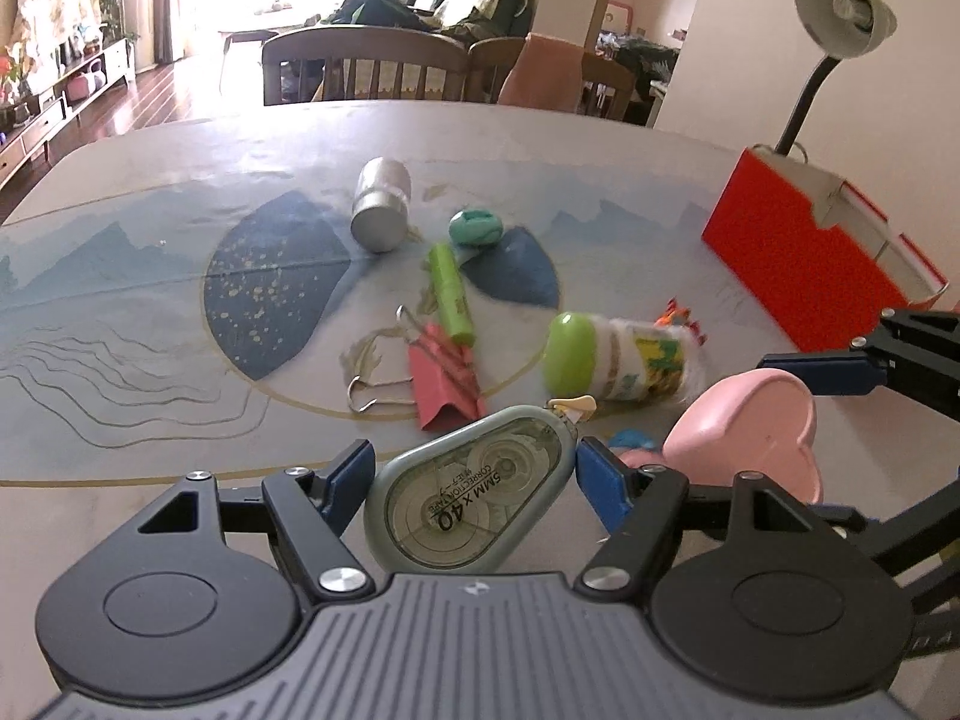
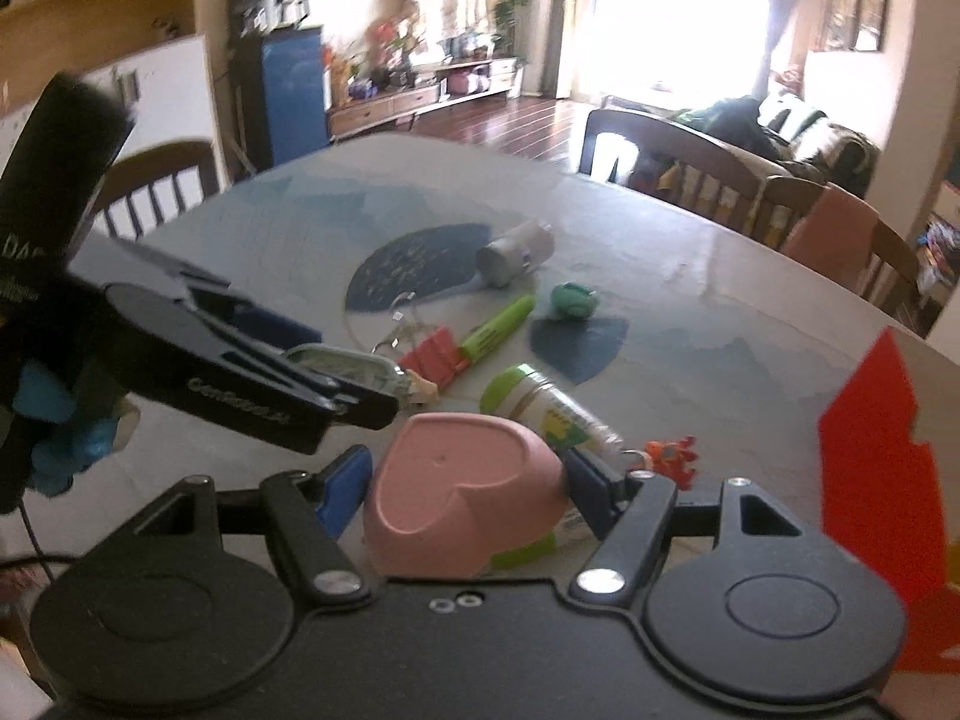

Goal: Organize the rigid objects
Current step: 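Carry the pink heart dish and correction tape with both grippers into the shoebox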

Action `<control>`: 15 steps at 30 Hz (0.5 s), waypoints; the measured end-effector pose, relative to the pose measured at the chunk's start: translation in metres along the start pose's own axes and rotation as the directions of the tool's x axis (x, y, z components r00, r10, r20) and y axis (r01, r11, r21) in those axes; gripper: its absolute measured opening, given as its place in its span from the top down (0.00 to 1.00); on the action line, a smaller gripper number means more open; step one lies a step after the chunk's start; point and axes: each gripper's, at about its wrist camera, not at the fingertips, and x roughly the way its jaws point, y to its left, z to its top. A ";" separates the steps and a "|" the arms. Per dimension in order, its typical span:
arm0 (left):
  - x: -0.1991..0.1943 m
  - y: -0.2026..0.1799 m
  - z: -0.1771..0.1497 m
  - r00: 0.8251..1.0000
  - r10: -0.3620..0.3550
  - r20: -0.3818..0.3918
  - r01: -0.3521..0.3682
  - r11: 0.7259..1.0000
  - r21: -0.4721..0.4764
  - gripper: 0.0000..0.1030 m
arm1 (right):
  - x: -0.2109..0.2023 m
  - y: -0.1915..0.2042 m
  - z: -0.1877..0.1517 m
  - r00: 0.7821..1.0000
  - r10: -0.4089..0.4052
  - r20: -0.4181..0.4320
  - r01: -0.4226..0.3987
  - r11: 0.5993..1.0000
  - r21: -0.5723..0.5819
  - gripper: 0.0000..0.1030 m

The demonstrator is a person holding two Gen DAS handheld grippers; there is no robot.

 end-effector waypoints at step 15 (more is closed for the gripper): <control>-0.044 -0.059 0.053 0.992 -0.098 0.082 0.100 0.995 -0.019 0.29 | -0.076 -0.071 0.016 0.992 -0.088 0.088 0.066 0.973 0.220 0.32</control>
